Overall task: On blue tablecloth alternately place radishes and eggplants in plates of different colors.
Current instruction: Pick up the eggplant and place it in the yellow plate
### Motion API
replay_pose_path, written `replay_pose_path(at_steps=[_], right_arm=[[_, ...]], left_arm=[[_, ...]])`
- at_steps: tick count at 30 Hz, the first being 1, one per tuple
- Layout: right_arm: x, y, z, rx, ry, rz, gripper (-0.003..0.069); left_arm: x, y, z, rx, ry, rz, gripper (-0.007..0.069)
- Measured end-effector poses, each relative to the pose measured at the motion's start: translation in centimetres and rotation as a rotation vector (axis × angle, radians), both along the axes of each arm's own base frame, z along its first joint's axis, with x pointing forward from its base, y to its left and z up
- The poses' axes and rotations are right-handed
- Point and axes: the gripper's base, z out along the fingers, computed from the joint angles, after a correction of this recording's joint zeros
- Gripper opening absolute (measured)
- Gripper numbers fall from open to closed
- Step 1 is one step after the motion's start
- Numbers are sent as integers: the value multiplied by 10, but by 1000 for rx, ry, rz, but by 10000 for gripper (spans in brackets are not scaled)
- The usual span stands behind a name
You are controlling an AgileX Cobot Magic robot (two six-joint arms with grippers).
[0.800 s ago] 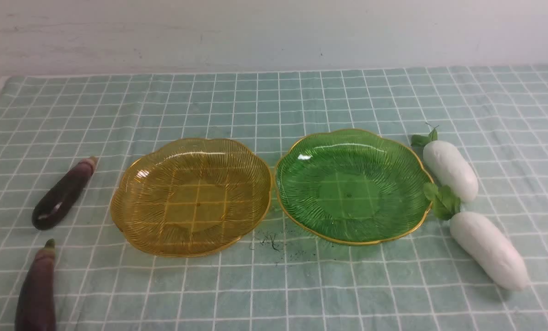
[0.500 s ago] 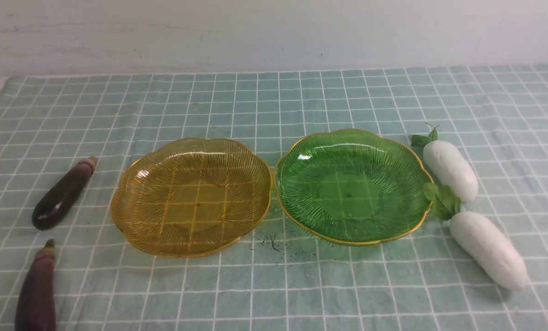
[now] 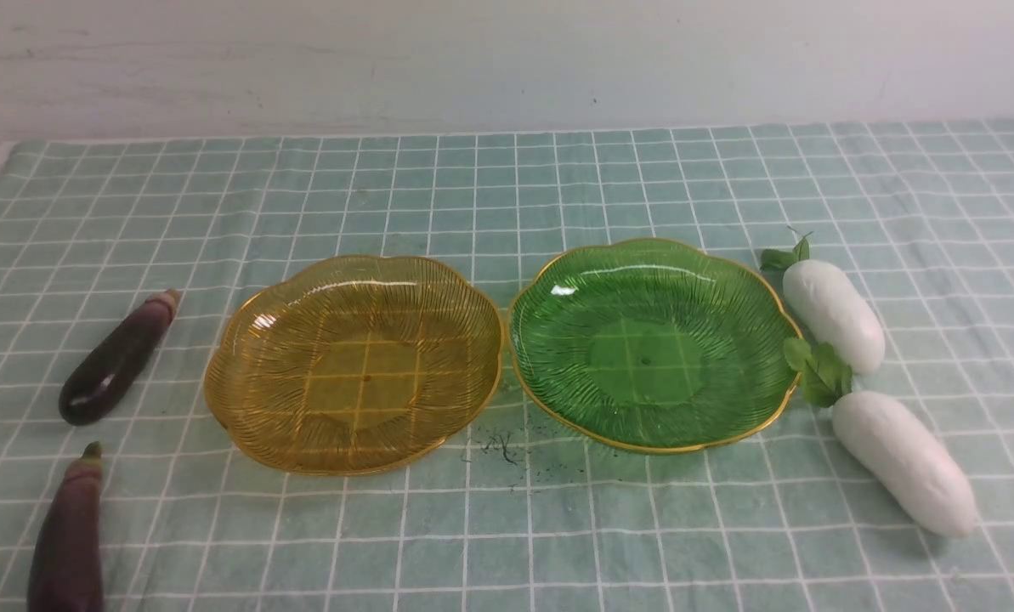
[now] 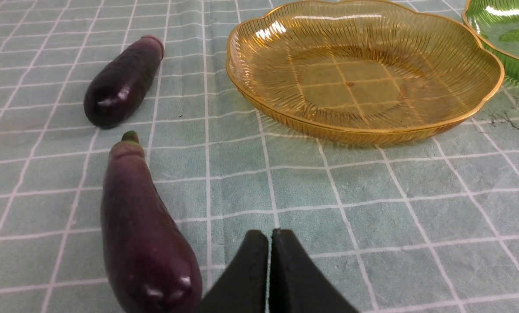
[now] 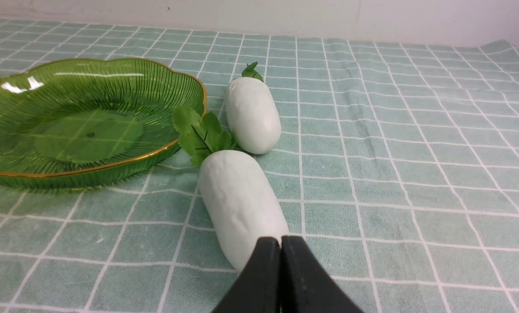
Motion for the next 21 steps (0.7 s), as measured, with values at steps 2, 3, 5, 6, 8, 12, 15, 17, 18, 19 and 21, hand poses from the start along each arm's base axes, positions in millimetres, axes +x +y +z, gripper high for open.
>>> replay_pose_path(at_steps=[2,3,5,6,8,12,15,17,18,19,21], right_arm=[[0,0,0,0,0,0,-15],[0,0,0,0,0,0,-15],[0,0,0,0,0,0,-15],[0,0,0,0,0,0,-15],[0,0,0,0,0,0,-15],[0,0,0,-2,0,0,-15],[0,0,0,-6,0,1,-15],[0,0,0,-7,-1,2,-15],[0,0,1,10,-8,2,-15],[0,1,1,58,-16,0,-15],[1,4,2,293,-34,-8,-15]], left_arm=[[0,0,0,0,0,0,-8],[0,0,0,0,0,0,-8],[0,0,0,0,0,0,-8],[0,0,0,0,0,0,-8],[0,0,0,0,0,0,-8],[0,0,0,0,0,0,-8],[0,0,0,0,0,0,-8],[0,0,0,0,0,0,-8],[0,0,0,0,-1,0,-8],[0,0,0,-5,-2,0,-8],[0,-3,0,-122,3,8,-8]])
